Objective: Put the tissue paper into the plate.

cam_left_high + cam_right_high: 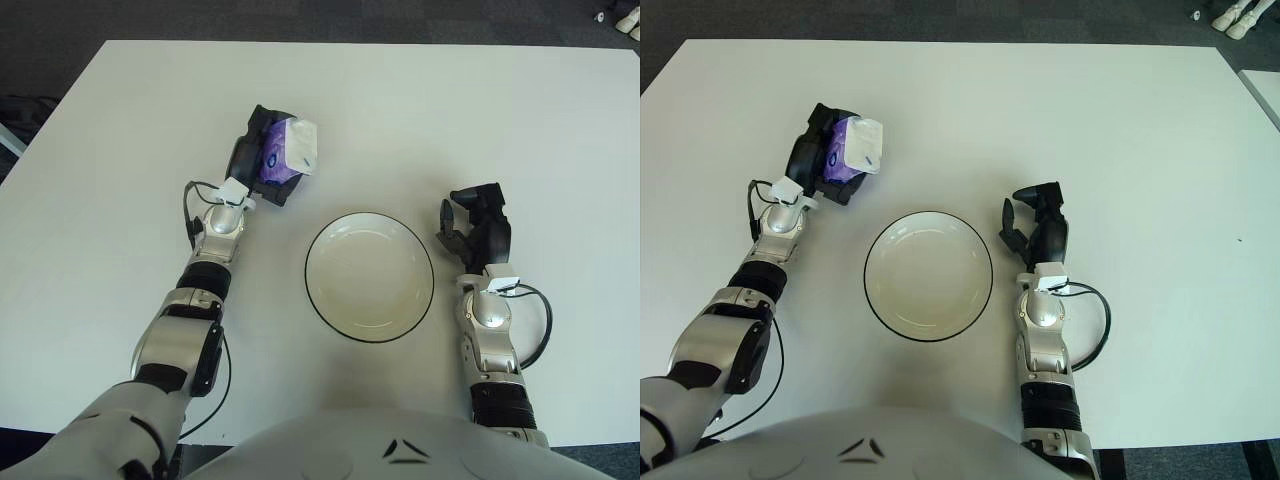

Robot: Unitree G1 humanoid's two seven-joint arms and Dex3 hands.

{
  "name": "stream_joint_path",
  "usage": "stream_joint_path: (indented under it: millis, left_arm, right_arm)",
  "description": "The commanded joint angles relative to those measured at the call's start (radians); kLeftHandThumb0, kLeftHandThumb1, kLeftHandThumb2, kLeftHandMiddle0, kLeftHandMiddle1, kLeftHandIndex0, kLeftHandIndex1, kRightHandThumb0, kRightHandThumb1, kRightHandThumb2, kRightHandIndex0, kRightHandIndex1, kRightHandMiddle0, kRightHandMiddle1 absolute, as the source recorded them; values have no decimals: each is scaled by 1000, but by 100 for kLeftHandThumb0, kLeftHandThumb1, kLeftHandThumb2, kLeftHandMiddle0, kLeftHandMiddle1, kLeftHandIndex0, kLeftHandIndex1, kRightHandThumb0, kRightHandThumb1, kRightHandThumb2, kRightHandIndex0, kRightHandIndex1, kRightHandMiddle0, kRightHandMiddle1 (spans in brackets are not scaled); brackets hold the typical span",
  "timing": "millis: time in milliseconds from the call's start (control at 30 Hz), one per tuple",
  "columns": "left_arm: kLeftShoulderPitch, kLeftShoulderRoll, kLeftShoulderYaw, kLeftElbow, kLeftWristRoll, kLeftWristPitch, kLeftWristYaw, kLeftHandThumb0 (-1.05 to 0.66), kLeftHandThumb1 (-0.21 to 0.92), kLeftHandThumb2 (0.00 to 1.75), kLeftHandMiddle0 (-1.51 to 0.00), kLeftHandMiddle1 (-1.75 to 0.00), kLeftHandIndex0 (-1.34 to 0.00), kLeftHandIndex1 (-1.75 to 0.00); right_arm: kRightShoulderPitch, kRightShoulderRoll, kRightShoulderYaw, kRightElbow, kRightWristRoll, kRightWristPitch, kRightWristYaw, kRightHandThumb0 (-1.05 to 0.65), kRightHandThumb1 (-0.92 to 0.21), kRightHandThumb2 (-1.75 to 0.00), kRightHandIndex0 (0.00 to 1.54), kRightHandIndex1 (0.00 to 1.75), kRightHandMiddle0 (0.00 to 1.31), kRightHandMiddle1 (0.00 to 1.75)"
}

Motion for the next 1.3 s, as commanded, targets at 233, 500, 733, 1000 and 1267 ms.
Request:
stream_joint_path:
  millis: [233,500,733,1000,1267]
  left_arm:
    - [57,-26,14,-137,-132,112,-223,0,-3,168,-90,-165,-65,-175]
    - [90,-33,-2,-313,-136,186,-252,0,-5,171,-92,-165,-67,-175]
    - [129,-22,-35,-506,-123,257,-272,0,-7,172,-94,-162,-68,-175]
    - [159,-8,-80,-684,-109,327,-293,0,-10,174,-96,-161,-70,-175]
    - [176,2,-112,-780,-153,397,-356,0,-10,174,-96,-162,-70,-175]
  right_arm:
    - [36,-4,1,61,-6,55,5,-37,-77,-74,57,115,28,175]
    - [26,-1,-8,73,4,73,-2,-37,-78,-73,57,116,28,175]
    - [21,8,-8,83,-3,57,-20,-38,-71,-82,58,120,32,175]
    - [11,-1,-13,100,10,57,-11,-39,-66,-88,60,124,35,175]
    - [7,2,-14,110,11,52,-14,-39,-67,-87,59,126,34,175]
